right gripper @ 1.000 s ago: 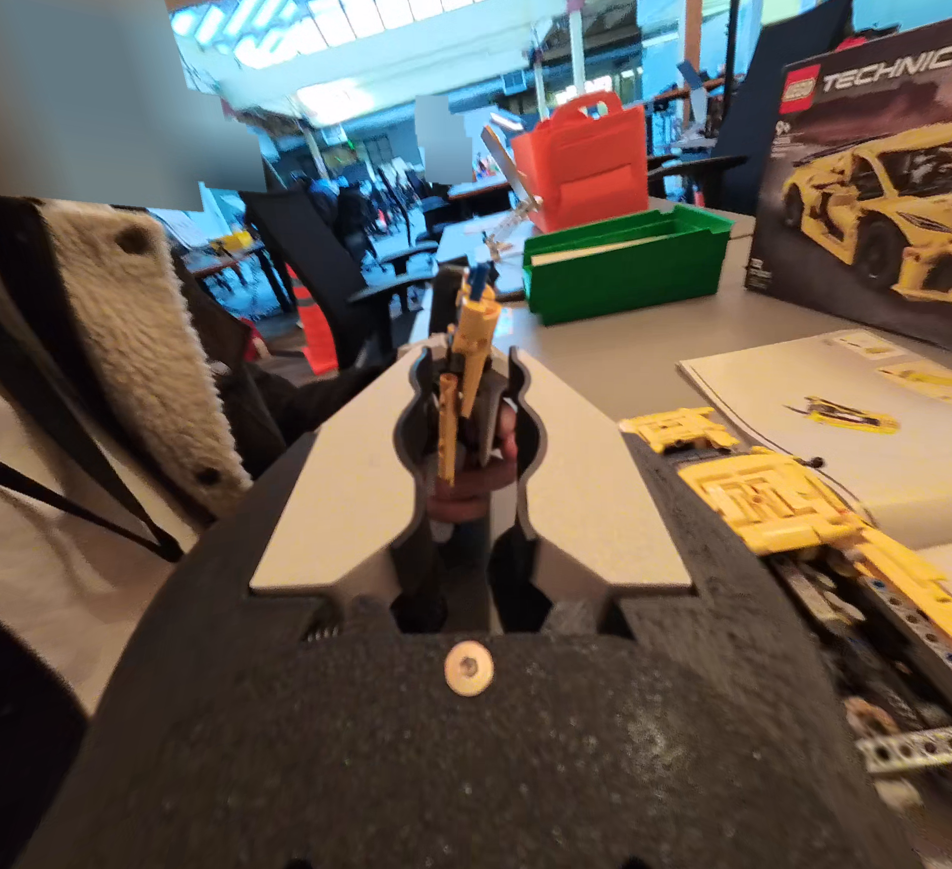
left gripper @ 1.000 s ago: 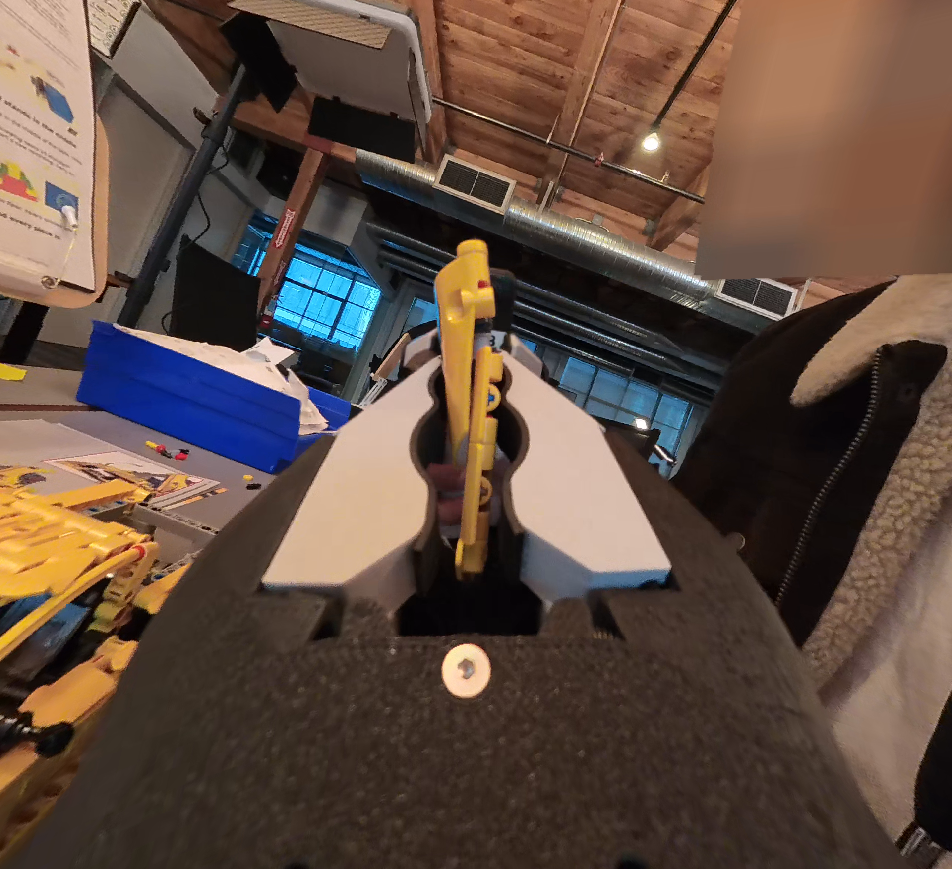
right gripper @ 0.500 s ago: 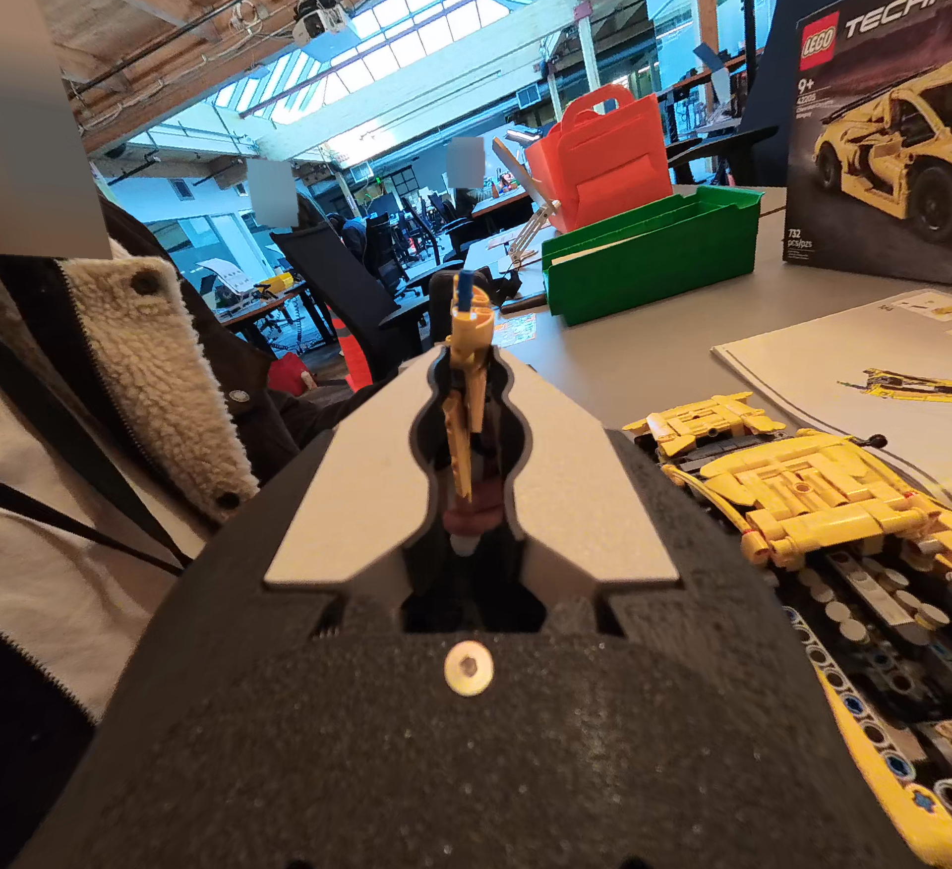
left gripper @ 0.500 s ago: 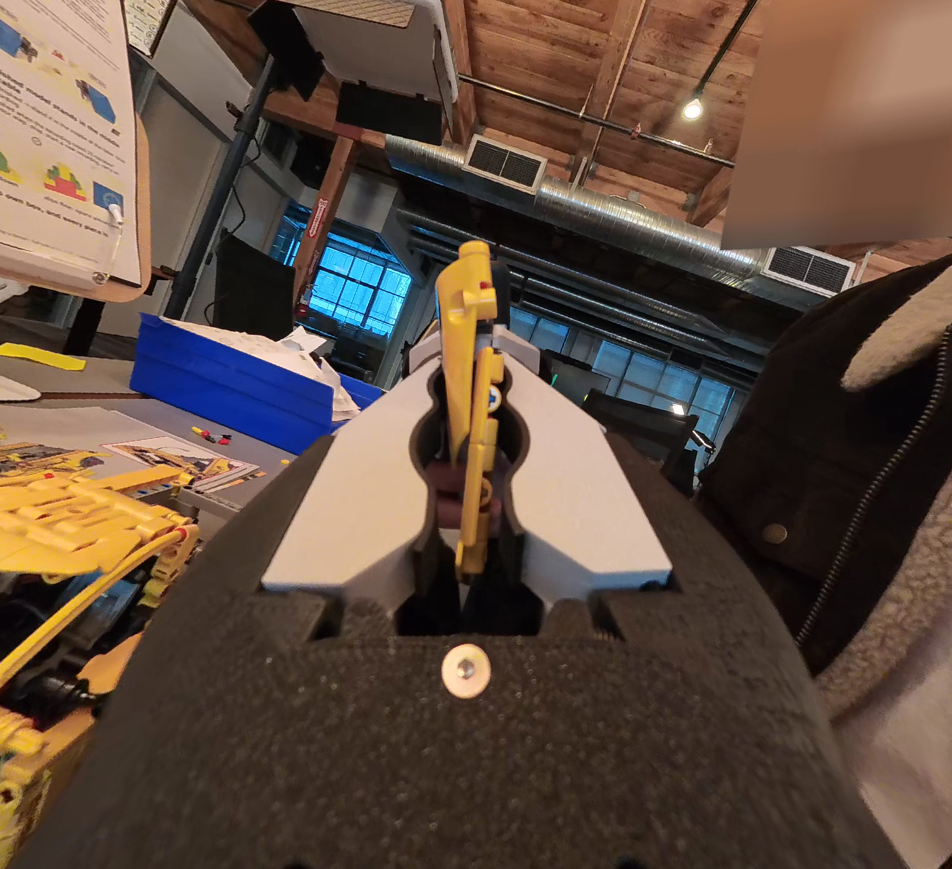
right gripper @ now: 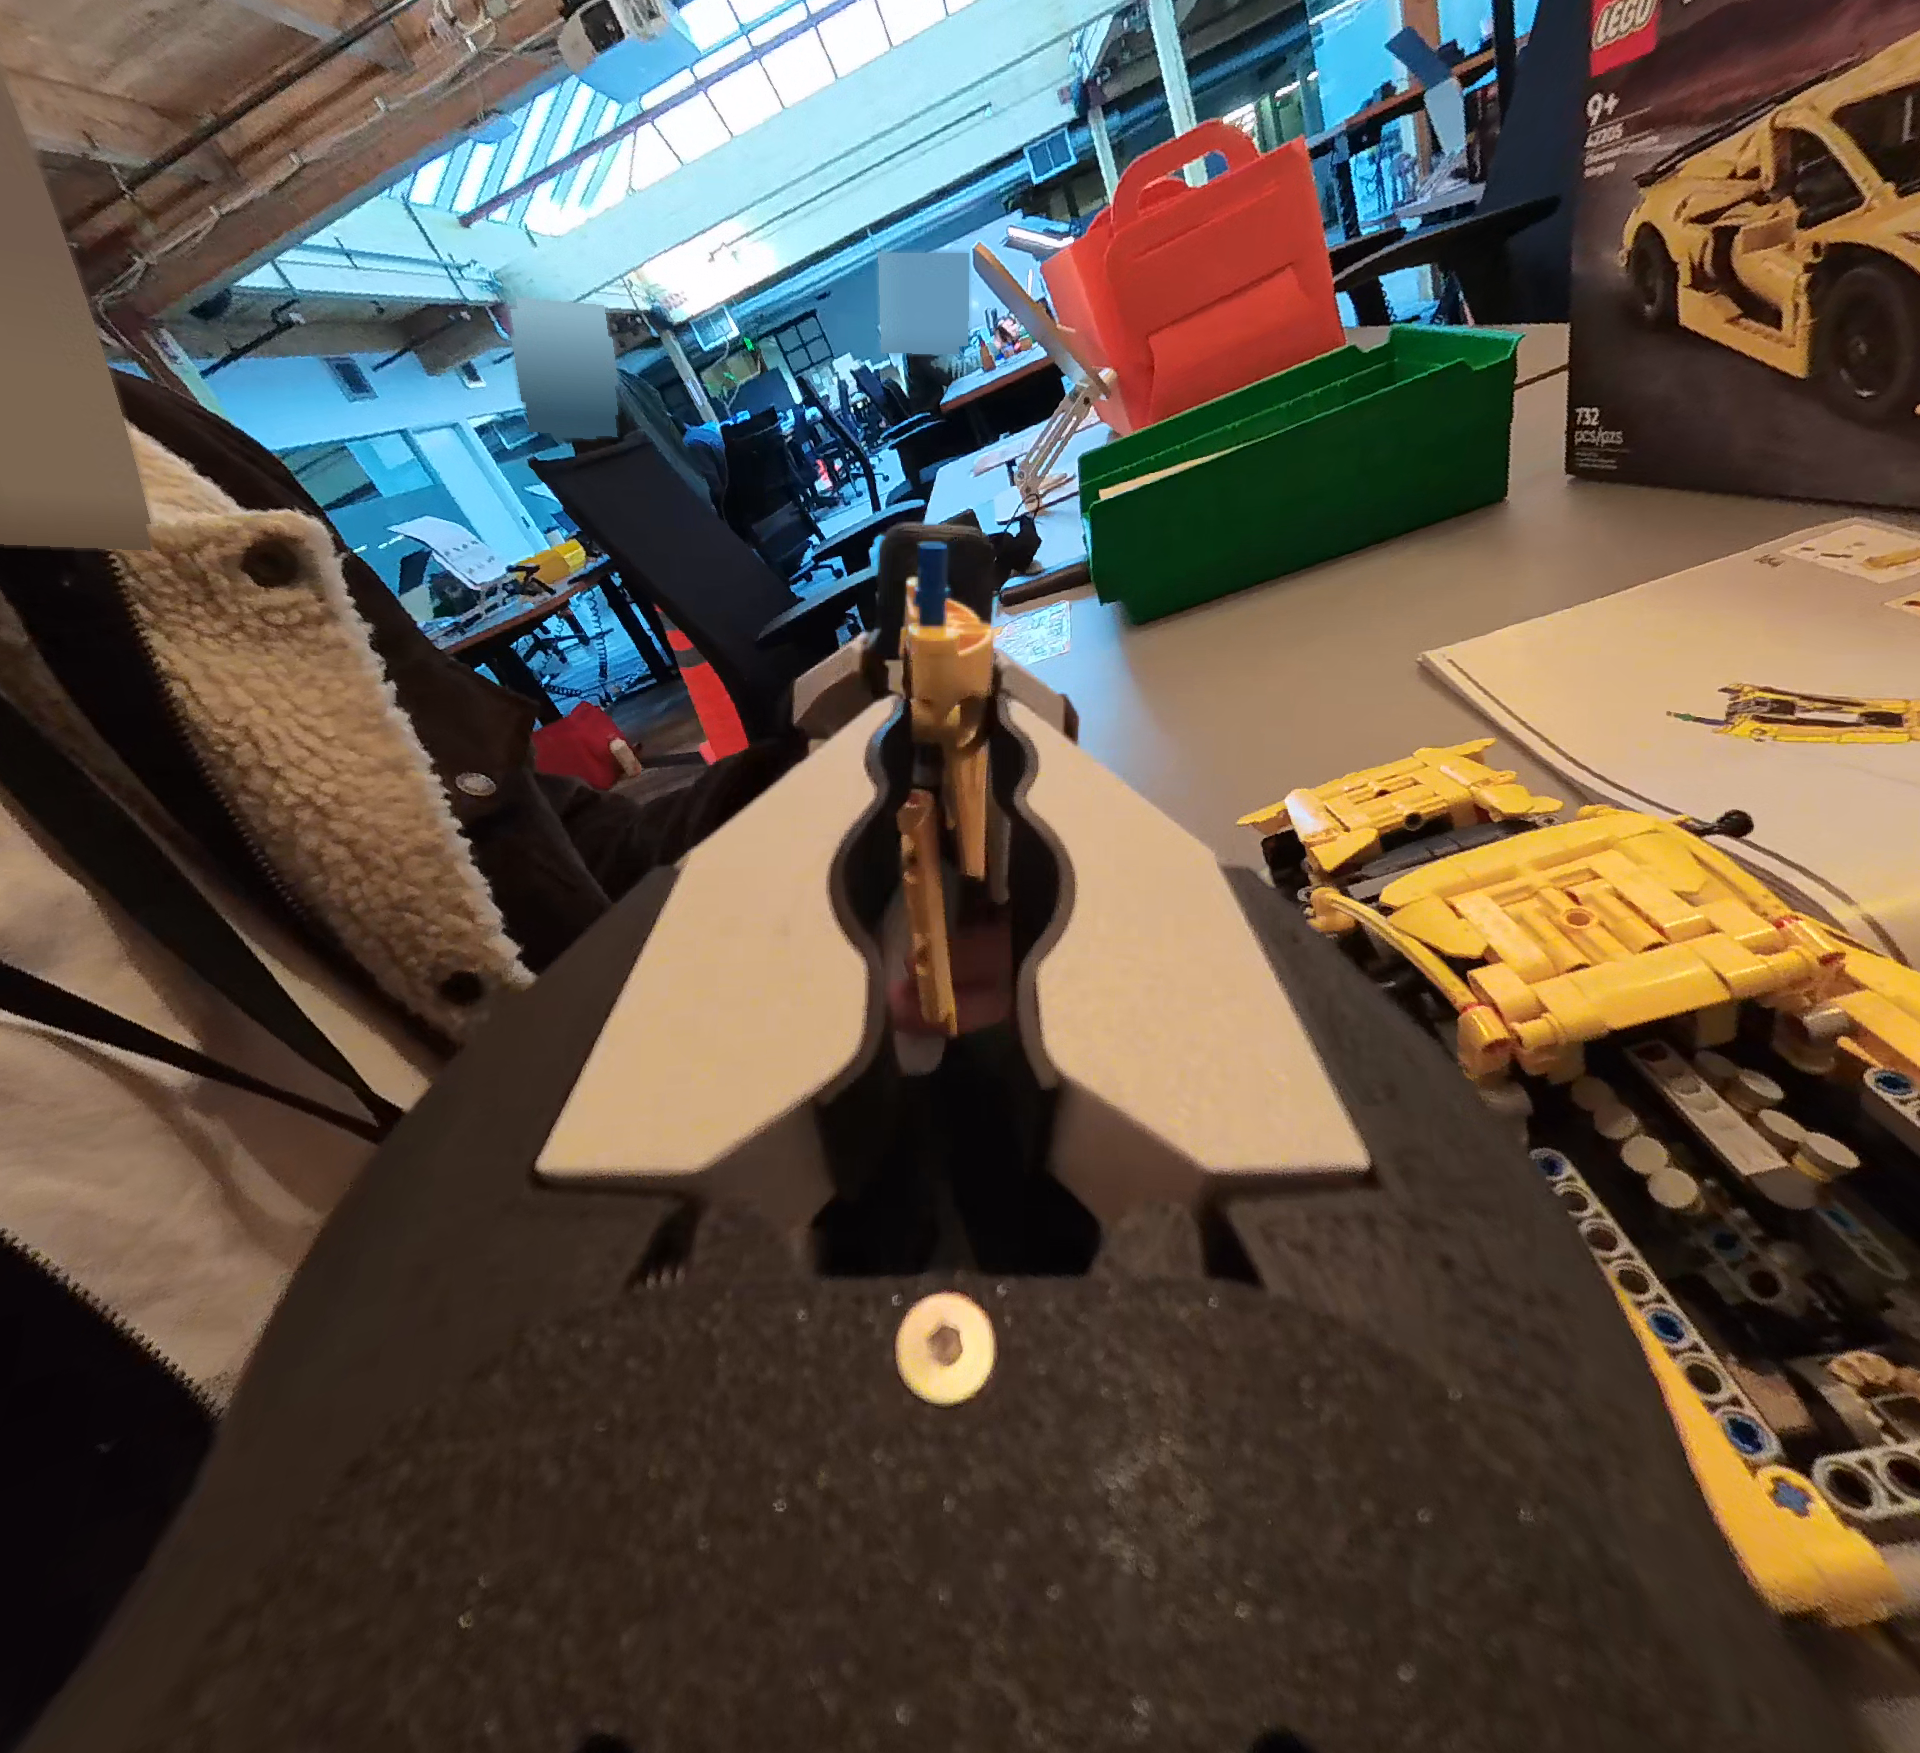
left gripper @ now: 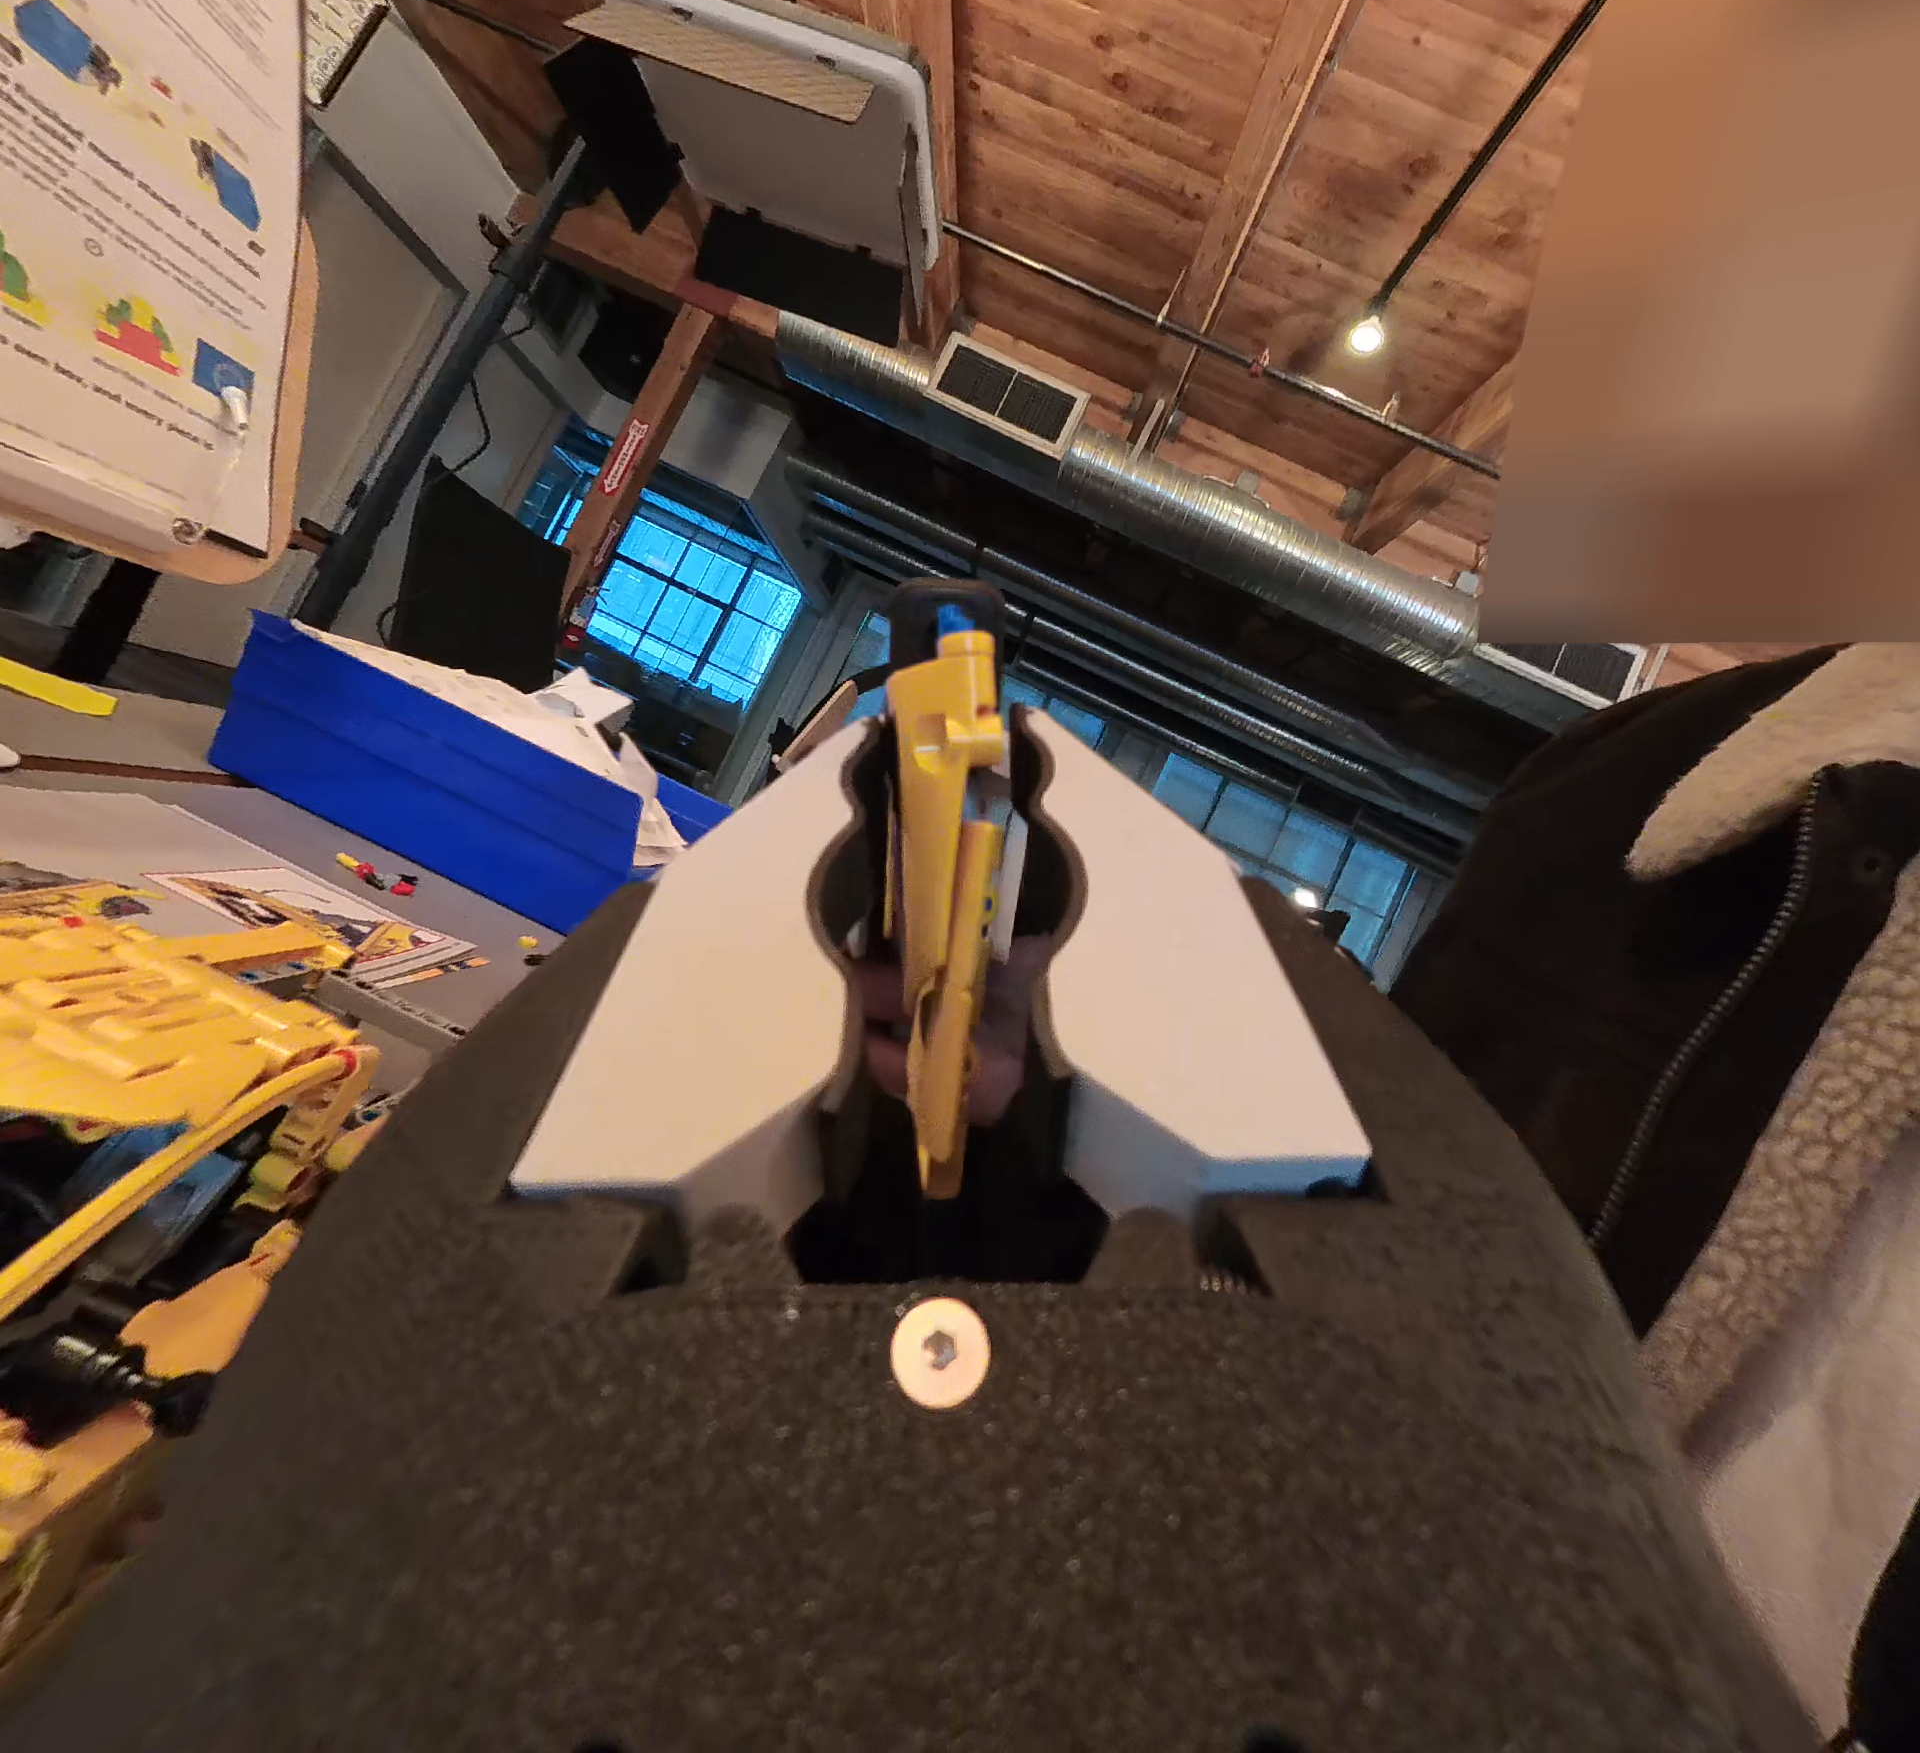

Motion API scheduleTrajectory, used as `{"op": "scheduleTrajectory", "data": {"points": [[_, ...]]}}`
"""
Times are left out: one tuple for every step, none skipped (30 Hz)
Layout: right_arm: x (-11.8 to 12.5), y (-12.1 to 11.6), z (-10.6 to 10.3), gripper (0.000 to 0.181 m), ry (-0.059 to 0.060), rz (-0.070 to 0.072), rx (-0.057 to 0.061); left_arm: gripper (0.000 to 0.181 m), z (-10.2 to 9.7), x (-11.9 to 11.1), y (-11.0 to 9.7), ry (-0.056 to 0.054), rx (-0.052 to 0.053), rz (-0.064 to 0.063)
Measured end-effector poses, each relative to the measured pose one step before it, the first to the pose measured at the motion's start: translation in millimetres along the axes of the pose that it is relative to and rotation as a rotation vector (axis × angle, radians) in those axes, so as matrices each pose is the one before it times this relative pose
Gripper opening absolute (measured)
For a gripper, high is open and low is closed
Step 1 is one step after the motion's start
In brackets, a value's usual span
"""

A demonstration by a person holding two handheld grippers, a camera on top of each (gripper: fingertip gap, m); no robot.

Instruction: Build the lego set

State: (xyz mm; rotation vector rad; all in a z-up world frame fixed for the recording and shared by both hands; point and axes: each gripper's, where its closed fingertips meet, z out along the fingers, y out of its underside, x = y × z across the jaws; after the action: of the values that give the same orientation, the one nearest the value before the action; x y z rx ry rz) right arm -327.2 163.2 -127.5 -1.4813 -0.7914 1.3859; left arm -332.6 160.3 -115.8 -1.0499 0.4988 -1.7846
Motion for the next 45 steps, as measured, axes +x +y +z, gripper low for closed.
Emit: {"op": "scheduleTrajectory", "data": {"points": [[-0.93,0.21,0.36,0.014,-0.0031,-0.0003,-0.0028,0.021,0.26,0.14,0.37,0.0031,-0.0017,-0.0057],[-1.02,0.07,0.74,0.014,-0.003,0.0005,-0.0015,0.018,0.46,-0.36,1.86,-0.002,-0.0105,0.002],[-0.06,0.29,0.78,0.015,0.0033,-0.0015,-0.0021,0.016,0.18,-0.82,2.05,-0.0055,-0.0114,0.0072],[1.11,0.7,0.32,0.014,0.0113,-0.0088,-0.0061,0.015,-0.52,-1.38,1.38,-0.0078,-0.011,-0.0006],[1.5,1.2,-0.11,0.014,0.014,-0.0096,-0.0106,0.015,-0.74,-1.67,1.58,-0.007,-0.0157,-0.0169],[1.21,1.34,0.13,0.014,0.0103,-0.0045,-0.0132,0.015,-0.81,-1.63,1.37,-0.0039,-0.0136,-0.0238],[0.73,0.99,0.37,0.015,0.0065,0.0003,-0.0127,0.015,-0.73,-1.04,0.64,0.0001,-0.0041,-0.0158],[0.13,0.14,0.34,0.015,0.0038,0.0002,-0.0084,0.015,-0.3,-0.31,0.02,0.0015,0.0024,-0.0047],[-1.13,-0.71,0.13,0.015,-0.0019,-0.0033,-0.0018,0.015,0.04,0.92,-0.45,0.0041,0.005,0.0074],[-1.64,-1.15,0.08,0.014,-0.003,-0.0073,0.0007,0.015,0.32,1.75,-0.6,0.0056,0.0043,0.0127],[-0.65,-0.53,-0.09,0.014,0.0044,-0.01,-0.0039,0.015,0.34,1.17,-0.42,0.0014,0.0017,0.0125],[-0.25,-0.3,0.07,0.014,0.0067,-0.012,-0.0056,0.015,0.09,0.52,-0.25,0.0003,0.0024,0.0088],[-0.51,-0.31,0.09,0.014,0.0053,-0.0116,-0.0048,0.015,-0.04,0.49,-0.36,0.003,0.0036,0.0007],[-0.15,-0.35,0.13,0.014,0.0065,-0.0125,-0.0043,0.015,-0.03,0.4,-0.36,0.0016,0.0022,-0.0008],[-0.18,-0.5,0.04,0.014,0.0057,-0.0113,-0.003,0.015,0.05,0.41,-0.44,-0.0004,0.0018,0.006],[-0.73,-0.55,-0.08,0.015,0.0009,-0.008,-0.0012,0.015,0.12,0.9,-0.52,0.0026,0.003,0.0076],[-0.92,-0.92,-0.28,0.016,-0.0013,-0.0057,0.0009,0.015,0.35,1.31,-0.3,0.0064,0.0031,0.0014],[-0.13,-0.37,-0.25,0.017,0.0013,-0.0015,-0.0009,0.015,0.25,1.08,-0.16,0.0055,0.0011,-0.0009],[-0.24,0.02,-0.34,0.018,0.0004,-0.001,-0.0039,0.015,0.21,0.54,0.18,0.0021,-0.0012,0.0015],[-0.08,-0.29,-0.8,0.018,0.0014,-0.003,-0.0012,0.015,0.1,0.13,-0.03,-0.0006,-0.0004,0.0024],[-0.37,-0.99,-0.8,0.017,-0.0008,-0.0028,0.0031,0.015,-0.04,-0.25,-0.13,-0.0014,0.0015,0.0017],[-0.72,-1.46,-0.85,0.016,-0.0011,-0.0032,0.0049,0.015,0.02,-0.5,0.24,-0.0014,-0.0012,-0.0025],[0.09,-1.71,-0.93,0.015,0.0054,-0.0084,0.0069,0.015,0.0,-0.38,0.41,-0.0004,-0.0022,-0.0056],[0.38,-1.6,-1.0,0.016,0.0066,-0.0101,0.0059,0.015,-0.05,0.08,-0.07,0.0012,0.0002,-0.005],[0.23,-1.53,-0.83,0.017,0.0042,-0.0068,0.0038,0.015,0.06,-0.12,0.2,0.0001,-0.0012,-0.0031],[0.47,-1.58,-1.06,0.018,0.0056,-0.0058,0.0047,0.015,0.15,-0.22,0.65,-0.0001,-0.0037,-0.004],[-0.1,-1.12,-1.05,0.018,0.002,-0.0056,0.0036,0.015,0.3,0.15,0.83,0.0019,-0.0039,-0.0045],[-0.57,-0.71,-0.5,0.018,-0.0026,-0.0017,0.0028,0.015,0.39,0.22,0.63,0.001,-0.004,-0.0007],[-0.43,-0.32,-0.22,0.018,-0.0029,0.0031,0.002,0.015,0.41,0.29,0.71,-0.0012,-0.0044,0.0067],[0.0,-0.05,0.37,0.018,-0.002,0.0071,0.0026,0.015,0.49,0.56,0.9,-0.0003,-0.0064,0.0088],[0.03,0.66,0.83,0.018,-0.0032,0.0111,-0.0012,0.015,0.7,0.69,1.47,0.0015,-0.009,0.0061],[-0.35,1.21,1.0,0.016,-0.0035,0.0104,-0.0045,0.015,0.8,0.64,1.67,0.0012,-0.0093,0.0049],[-0.28,0.72,1.06,0.015,-0.0018,0.0101,0.0001,0.015,0.53,0.29,1.28,-0.0013,-0.0078,0.0042],[-0.49,-0.04,0.35,0.015,-0.0043,0.0135,0.0033,0.015,-0.06,0.34,0.09,0.0002,-0.0028,0.0025],[0.15,1.05,-0.21,0.015,-0.0033,0.0124,-0.0063,0.015,-0.29,-0.13,0.33,-0.002,-0.0059,-0.0033],[1.11,1.82,-0.38,0.015,0.0011,0.0049,-0.0108,0.015,-0.36,-1.2,1.14,-0.0088,-0.0118,-0.001],[1.62,1.57,-0.21,0.015,0.0052,0.0048,-0.0065,0.015,-0.49,-1.76,0.98,-0.0109,-0.0107,0.0058],[1.52,0.16,0.65,0.015,0.0047,0.0104,0.0094,0.015,-0.6,-1.46,-0.23,-0.0072,-0.0012,0.0038],[0.66,-1.75,1.49,0.015,-0.0042,0.028,0.0295,0.015,-0.38,-0.8,-1.85,-0.0001,0.01,-0.0044],[1.15,-2.12,2.06,0.015,-0.0075,0.0435,0.0372,0.015,-0.48,-0.94,-2.62,0.0001,0.0161,-0.0149],[2.97,-1.23,2.5,0.015,0.0007,0.0408,0.0355,0.015,-0.87,-2.38,-2.57,-0.0067,0.0186,-0.0172],[2.74,-0.36,2.45,0.015,0.0028,0.023,0.0321,0.014,-1.41,-2.73,-2.28,-0.0077,0.0171,-0.0164],[1.91,-0.01,2.12,0.015,0.0017,0.0145,0.0253,0.014,-1.67,-2.04,-2.02,-0.0056,0.0118,-0.0139],[1.53,0.41,1.89,0.015,0.0035,0.0155,0.0145,0.014,-1.44,-1.61,-1.58,-0.0068,0.0061,-0.0054],[0.9,0.3,1.32,0.015,0.0048,0.0002,0.0061,0.014,-1.18,-1.1,-1.24,-0.0048,0.0037,-0.0028]]}}
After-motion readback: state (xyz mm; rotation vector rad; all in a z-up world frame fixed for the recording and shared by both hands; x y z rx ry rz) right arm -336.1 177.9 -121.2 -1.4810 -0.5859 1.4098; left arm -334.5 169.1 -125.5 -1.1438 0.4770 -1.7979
